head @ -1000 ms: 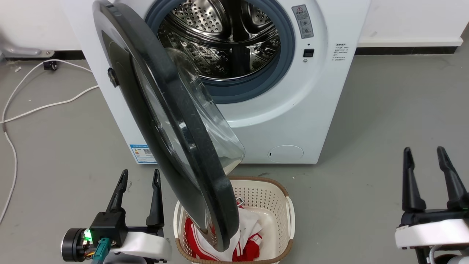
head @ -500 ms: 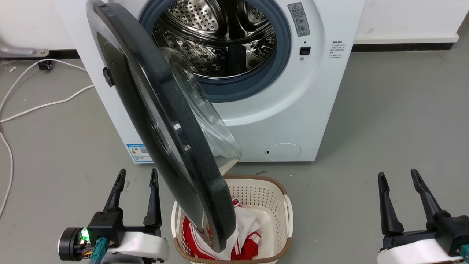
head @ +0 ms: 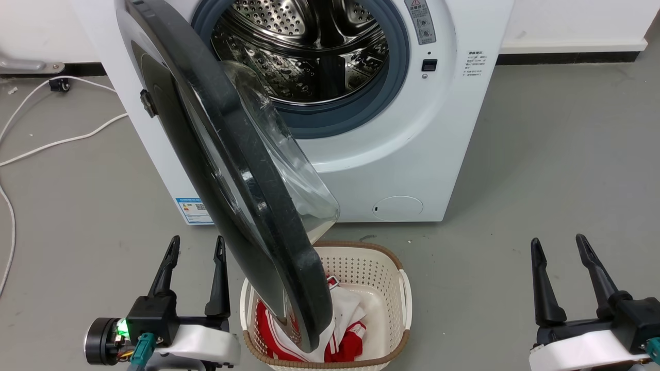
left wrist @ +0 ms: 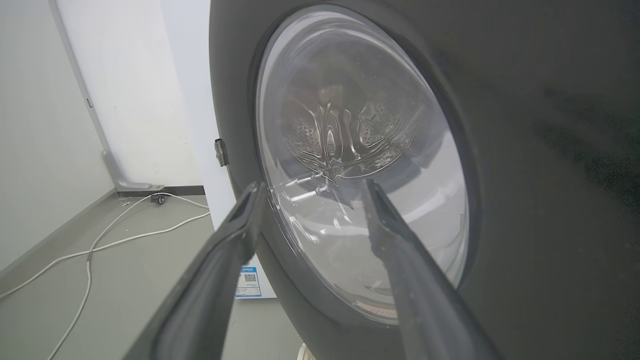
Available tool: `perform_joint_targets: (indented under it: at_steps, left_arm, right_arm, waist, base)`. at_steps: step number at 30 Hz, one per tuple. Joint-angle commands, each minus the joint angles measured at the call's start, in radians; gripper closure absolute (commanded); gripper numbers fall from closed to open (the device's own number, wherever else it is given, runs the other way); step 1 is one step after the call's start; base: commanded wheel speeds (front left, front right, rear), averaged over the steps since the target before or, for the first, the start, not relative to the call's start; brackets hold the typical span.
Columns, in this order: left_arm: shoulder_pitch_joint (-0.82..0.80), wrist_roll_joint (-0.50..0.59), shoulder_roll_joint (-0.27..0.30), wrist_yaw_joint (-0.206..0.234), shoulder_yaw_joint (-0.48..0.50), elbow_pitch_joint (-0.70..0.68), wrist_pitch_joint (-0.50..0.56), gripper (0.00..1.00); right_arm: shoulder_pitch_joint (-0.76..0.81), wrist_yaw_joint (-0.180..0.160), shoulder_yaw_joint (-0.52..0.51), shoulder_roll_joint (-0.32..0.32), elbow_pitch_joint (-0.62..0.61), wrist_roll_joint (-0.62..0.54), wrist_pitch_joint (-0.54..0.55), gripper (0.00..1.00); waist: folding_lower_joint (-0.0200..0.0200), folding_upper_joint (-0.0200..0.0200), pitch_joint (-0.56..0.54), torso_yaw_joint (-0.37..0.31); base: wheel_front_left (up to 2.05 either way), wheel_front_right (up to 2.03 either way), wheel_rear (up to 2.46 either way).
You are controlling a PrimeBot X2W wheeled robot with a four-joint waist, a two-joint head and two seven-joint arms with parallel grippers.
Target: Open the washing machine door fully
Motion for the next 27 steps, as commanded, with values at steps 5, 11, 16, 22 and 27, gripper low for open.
perform_joint_targets:
  at_steps: [5, 11, 16, 22, 27]
  left_arm:
    - [-0.007, 0.000, 0.000, 0.001, 0.001, -0.001, -0.003, 0.00]
    - [-0.009, 0.001, 0.000, -0.007, 0.001, -0.015, -0.003, 1.00]
    - [-0.016, -0.002, 0.000, -0.003, 0.005, -0.041, -0.003, 1.00]
    - [-0.037, -0.006, 0.000, 0.004, 0.015, -0.145, -0.003, 1.00]
    - [-0.065, 0.006, 0.000, 0.004, 0.017, -0.267, -0.003, 1.00]
  right_arm:
    - [-0.009, -0.001, 0.001, 0.004, 0.007, 0.002, -0.005, 0.00]
    - [-0.014, -0.001, 0.004, 0.004, 0.012, 0.007, -0.006, 0.00]
    - [-0.016, -0.001, 0.006, 0.004, 0.017, 0.012, -0.005, 0.00]
    - [-0.016, -0.001, 0.005, 0.004, 0.021, 0.017, -0.004, 0.00]
    - [-0.018, -0.001, 0.006, 0.004, 0.024, 0.021, -0.004, 0.00]
  waist:
    - [0.0000, 0.0000, -0.002, 0.000]
    - [0.0000, 0.0000, 0.000, 0.000]
    - [0.0000, 0.0000, 0.000, 0.000]
    - [0.0000, 0.0000, 0.001, 0.005]
    - [0.0000, 0.0000, 0.001, 0.008]
  base:
    - [0.00, 0.00, 0.00]
    - [0.00, 0.00, 0.00]
    - [0.00, 0.00, 0.00]
    - [0.00, 0.00, 0.00]
    - [0.00, 0.00, 0.00]
